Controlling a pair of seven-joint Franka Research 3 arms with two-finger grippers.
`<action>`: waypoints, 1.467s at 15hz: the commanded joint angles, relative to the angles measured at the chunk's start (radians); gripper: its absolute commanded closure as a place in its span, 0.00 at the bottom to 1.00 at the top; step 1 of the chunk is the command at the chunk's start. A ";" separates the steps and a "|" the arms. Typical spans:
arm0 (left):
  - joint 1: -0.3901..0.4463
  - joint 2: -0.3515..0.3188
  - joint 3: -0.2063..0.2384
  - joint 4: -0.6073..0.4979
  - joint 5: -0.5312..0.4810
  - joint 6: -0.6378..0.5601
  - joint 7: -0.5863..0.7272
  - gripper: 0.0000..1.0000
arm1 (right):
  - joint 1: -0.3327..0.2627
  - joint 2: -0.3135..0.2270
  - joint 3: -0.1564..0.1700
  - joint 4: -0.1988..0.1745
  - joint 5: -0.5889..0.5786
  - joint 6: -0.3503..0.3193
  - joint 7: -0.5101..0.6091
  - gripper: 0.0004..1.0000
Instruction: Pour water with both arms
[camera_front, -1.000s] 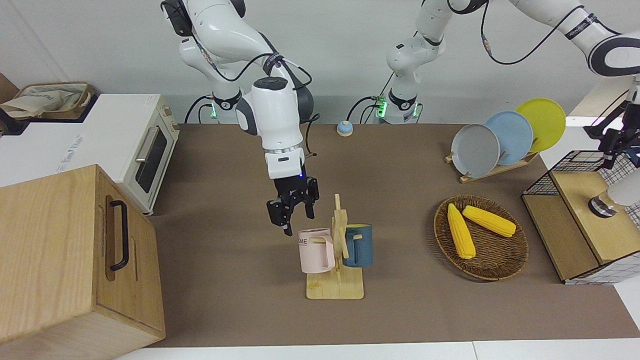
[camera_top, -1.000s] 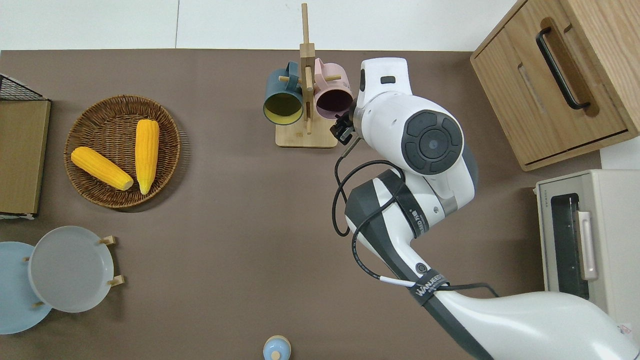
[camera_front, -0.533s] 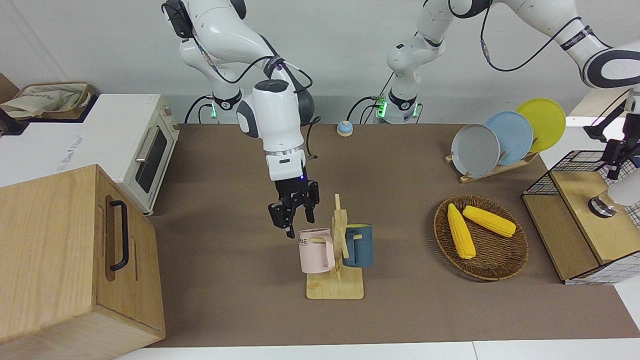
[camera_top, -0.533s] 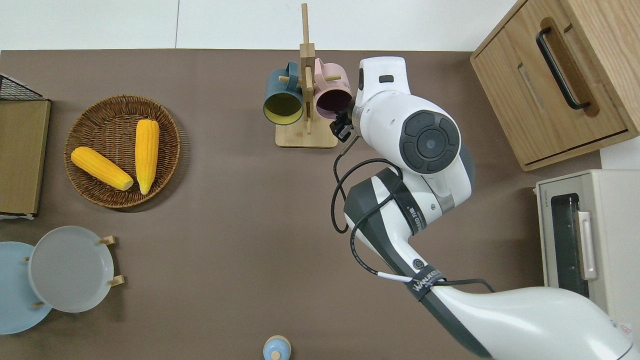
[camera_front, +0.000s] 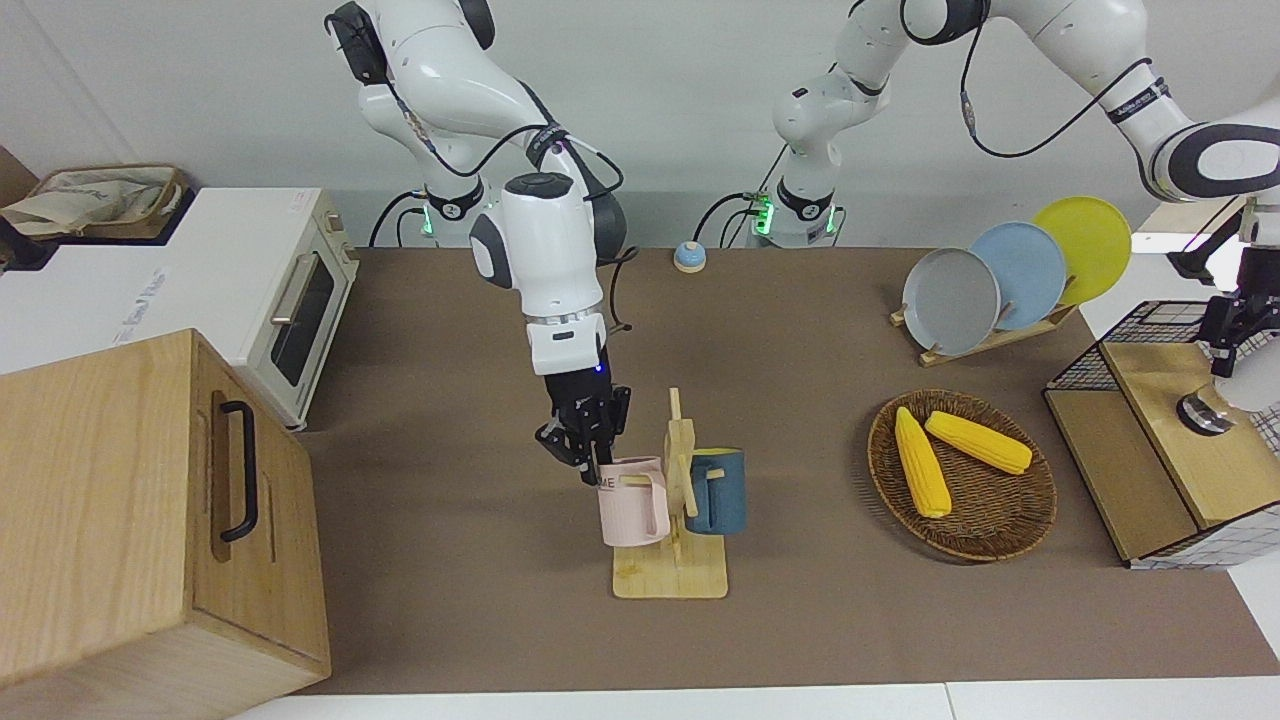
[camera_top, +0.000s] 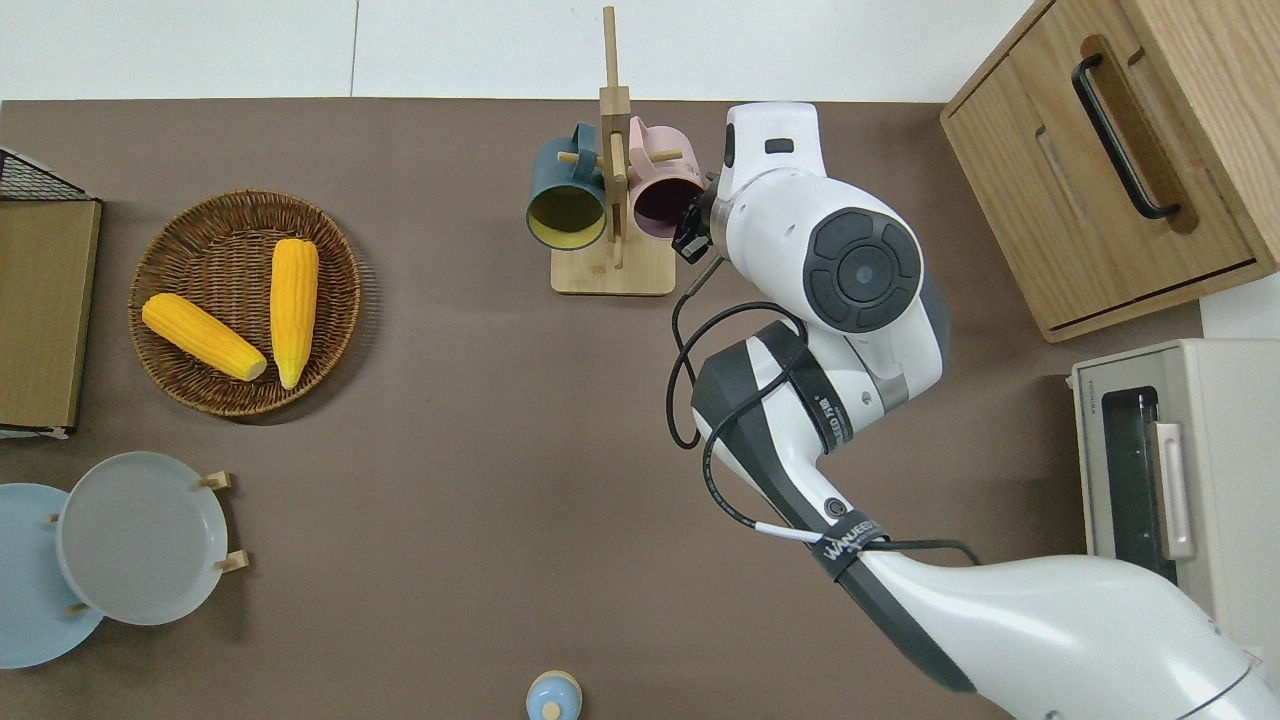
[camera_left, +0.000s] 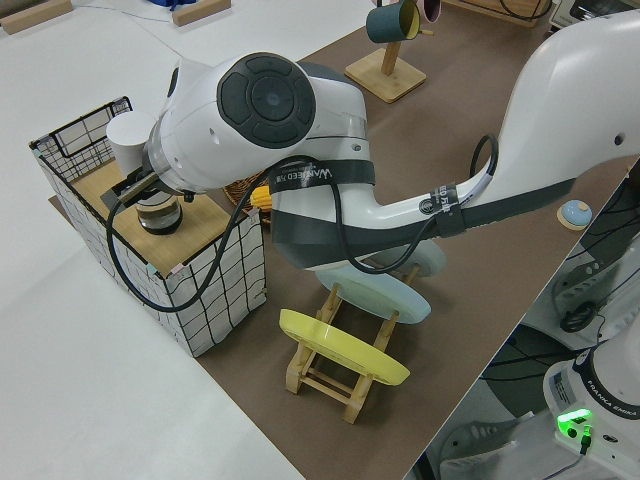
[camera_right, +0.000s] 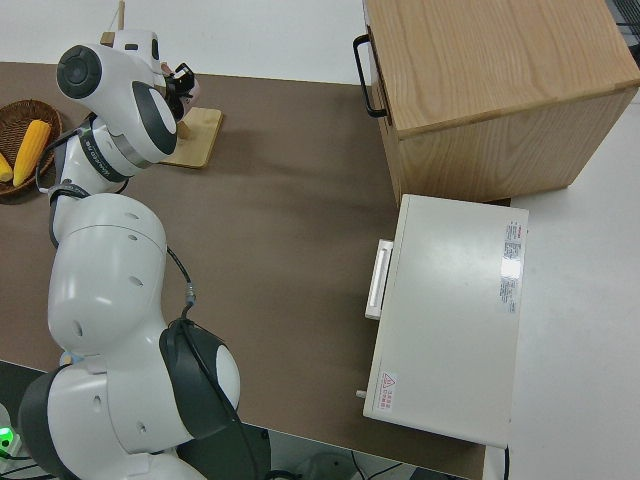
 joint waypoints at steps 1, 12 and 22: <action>-0.008 -0.007 -0.002 -0.034 -0.042 0.044 0.039 0.00 | 0.012 0.027 -0.010 0.038 -0.022 0.011 0.027 0.78; -0.010 0.014 -0.006 -0.031 -0.097 0.078 0.074 0.00 | 0.013 0.050 -0.014 0.059 -0.016 0.011 0.042 0.87; -0.011 0.013 -0.011 -0.032 -0.098 0.079 0.074 0.00 | 0.013 0.057 -0.016 0.064 -0.016 0.011 0.056 0.98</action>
